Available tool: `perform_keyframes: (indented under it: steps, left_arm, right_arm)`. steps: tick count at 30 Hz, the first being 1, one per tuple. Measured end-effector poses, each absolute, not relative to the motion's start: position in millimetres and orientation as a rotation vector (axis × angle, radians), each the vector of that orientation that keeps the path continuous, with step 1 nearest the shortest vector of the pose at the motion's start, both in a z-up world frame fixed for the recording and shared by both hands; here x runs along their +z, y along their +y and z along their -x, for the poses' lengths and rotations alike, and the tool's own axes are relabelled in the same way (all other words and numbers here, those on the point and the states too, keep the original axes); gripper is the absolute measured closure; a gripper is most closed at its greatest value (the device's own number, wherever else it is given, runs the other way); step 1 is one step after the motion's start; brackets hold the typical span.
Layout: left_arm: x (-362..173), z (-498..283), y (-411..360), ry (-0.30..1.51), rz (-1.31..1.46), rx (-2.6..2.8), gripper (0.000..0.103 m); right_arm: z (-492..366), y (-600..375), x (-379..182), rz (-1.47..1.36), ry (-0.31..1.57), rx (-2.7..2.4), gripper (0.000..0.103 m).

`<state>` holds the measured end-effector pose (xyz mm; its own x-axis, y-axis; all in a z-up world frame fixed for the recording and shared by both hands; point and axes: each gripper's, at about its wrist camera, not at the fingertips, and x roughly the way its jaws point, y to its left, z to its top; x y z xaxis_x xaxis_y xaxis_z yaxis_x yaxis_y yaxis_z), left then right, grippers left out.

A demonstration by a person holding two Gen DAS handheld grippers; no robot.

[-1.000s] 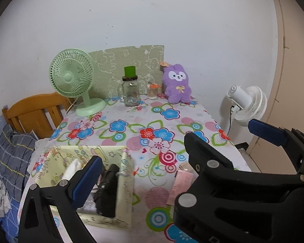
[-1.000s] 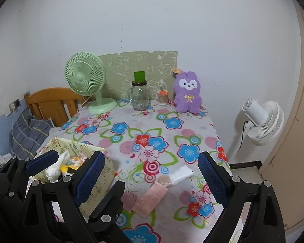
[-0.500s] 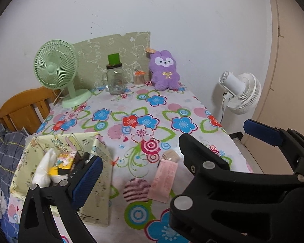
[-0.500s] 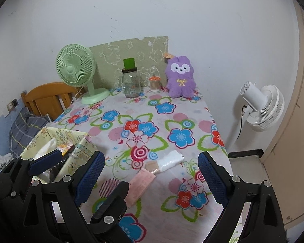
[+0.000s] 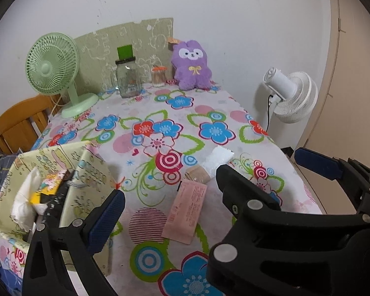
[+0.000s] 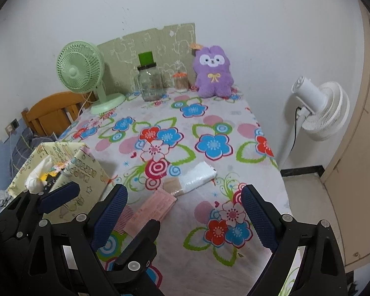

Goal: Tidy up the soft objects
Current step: 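Grasp the pink paper packet with the left tool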

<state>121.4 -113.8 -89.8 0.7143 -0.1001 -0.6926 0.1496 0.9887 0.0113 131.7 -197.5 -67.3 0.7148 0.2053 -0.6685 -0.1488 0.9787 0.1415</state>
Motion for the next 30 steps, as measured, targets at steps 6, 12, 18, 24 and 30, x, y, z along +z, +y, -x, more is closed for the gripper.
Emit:
perform_keyframes:
  steps: [6, 12, 18, 24, 30]
  left_arm:
    - [-107.1, -131.1, -115.3, 0.803, -0.07, -0.146, 0.002]
    - [-124.7, -142.3, -114.0, 0.847, -0.075, -0.14, 0.002]
    - [-136.9, -149.1, -114.3, 0.875, -0.08, -0.146, 0.002]
    - [-149.8, -155.8, -117.3, 0.915, -0.085, -0.158, 0.008]
    - [-162.1, -161.8, -123.2, 0.95, -0.079, -0.185, 0.018]
  right_arm:
    - [-140.7, -200.9, -86.5, -0.095, 0.797, 0.188, 0.008]
    - [-147.6, -202.4, -103.4, -0.097, 0.832, 0.183, 0.008]
    - [-153.6, -203.0, -115.3, -0.105, 0.859, 0.178, 0.008]
    - [-158.2, -207.3, -127.3, -0.11, 0.889, 0.166, 0.008]
    - [-162.2, -212.9, -138.6, -0.116, 0.918, 0.147, 0.008]
